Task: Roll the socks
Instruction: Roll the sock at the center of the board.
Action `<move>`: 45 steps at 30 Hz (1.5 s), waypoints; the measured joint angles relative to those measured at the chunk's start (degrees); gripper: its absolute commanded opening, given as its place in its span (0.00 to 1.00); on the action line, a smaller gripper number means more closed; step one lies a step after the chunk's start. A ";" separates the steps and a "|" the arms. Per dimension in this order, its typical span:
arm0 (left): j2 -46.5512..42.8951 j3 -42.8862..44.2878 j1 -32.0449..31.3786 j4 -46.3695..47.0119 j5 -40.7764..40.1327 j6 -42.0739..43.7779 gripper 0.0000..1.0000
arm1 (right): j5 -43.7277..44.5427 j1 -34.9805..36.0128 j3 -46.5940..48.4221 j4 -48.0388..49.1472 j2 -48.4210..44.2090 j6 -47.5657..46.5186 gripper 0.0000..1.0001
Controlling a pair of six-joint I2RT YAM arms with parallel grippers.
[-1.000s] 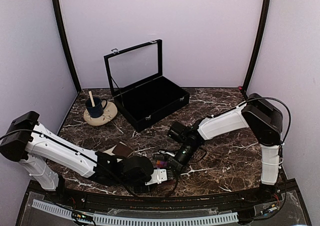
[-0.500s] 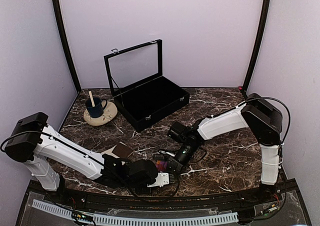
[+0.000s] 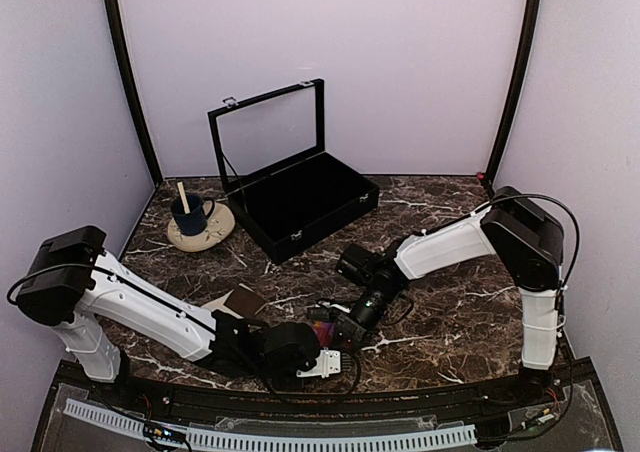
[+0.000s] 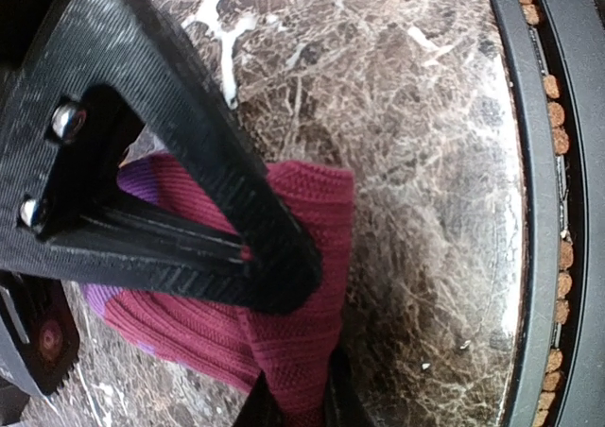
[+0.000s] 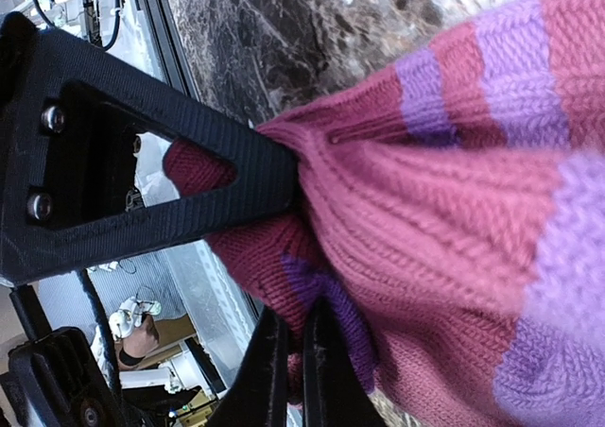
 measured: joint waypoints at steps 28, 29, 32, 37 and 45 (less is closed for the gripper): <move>4.59 11.39 10.69 -14.58 28.00 -3.96 0.05 | -0.72 -2.36 -6.19 4.83 -4.28 2.67 0.32; 4.74 11.61 10.91 -14.80 28.83 -4.00 0.06 | -0.70 -2.51 -6.69 5.44 -4.63 3.13 0.32; 4.96 12.00 11.58 -15.69 31.21 -4.07 0.06 | -0.59 -2.84 -7.91 7.13 -5.62 4.55 0.32; 5.75 12.94 13.16 -17.20 35.30 -4.37 0.05 | 0.02 -3.65 -10.29 10.54 -7.39 7.45 0.33; 7.61 14.71 15.76 -20.13 42.40 -6.03 0.05 | 3.26 -5.60 -14.40 14.80 -9.86 11.47 0.33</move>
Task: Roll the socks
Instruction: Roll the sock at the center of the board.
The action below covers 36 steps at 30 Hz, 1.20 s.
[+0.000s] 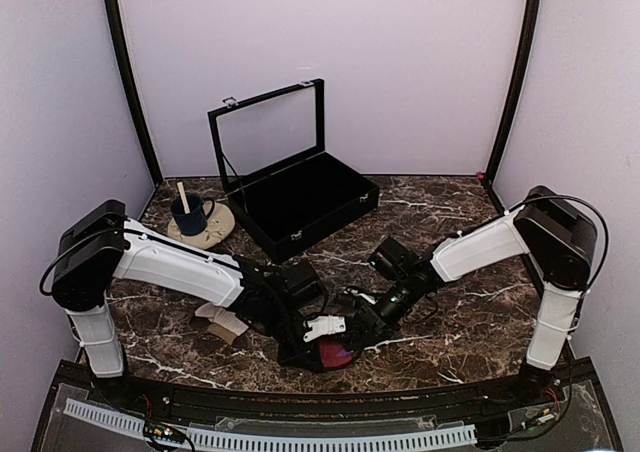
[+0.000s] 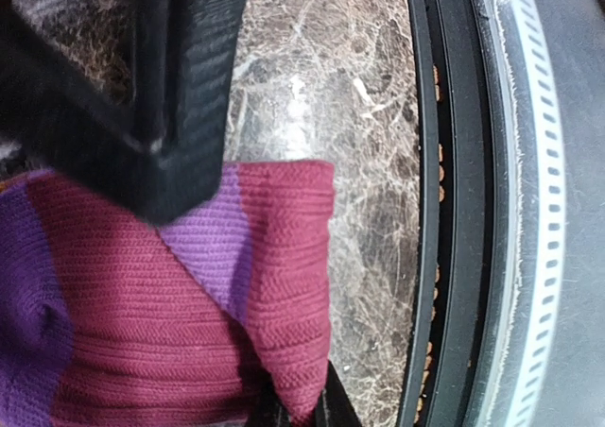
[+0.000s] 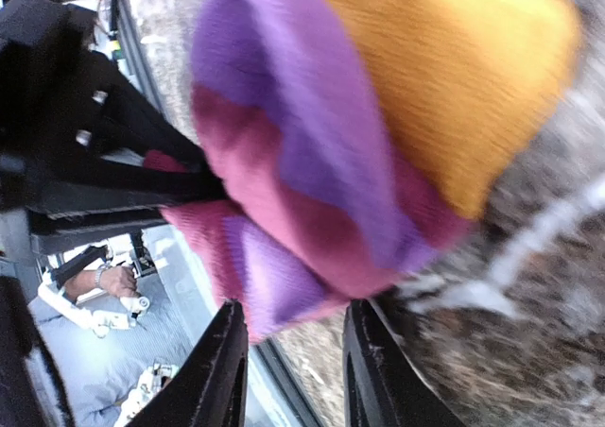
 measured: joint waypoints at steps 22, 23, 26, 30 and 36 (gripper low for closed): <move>8.76 6.91 8.17 -8.39 19.02 -2.16 0.05 | 22.75 -1.05 -14.25 10.03 -16.15 5.22 0.29; 9.07 7.06 8.41 -8.63 19.65 -2.25 0.05 | 24.48 -0.81 -14.67 9.97 -17.33 5.16 0.28; 10.21 7.58 8.92 -9.29 21.77 -2.36 0.05 | 29.99 0.83 -15.45 9.97 -20.44 4.59 0.27; 10.99 7.76 9.64 -9.86 23.52 -2.38 0.05 | 38.36 5.05 -16.74 9.92 -25.09 3.85 0.27; 12.59 8.74 10.12 -10.99 26.14 -2.64 0.05 | 49.07 13.70 -17.55 9.55 -30.27 1.46 0.28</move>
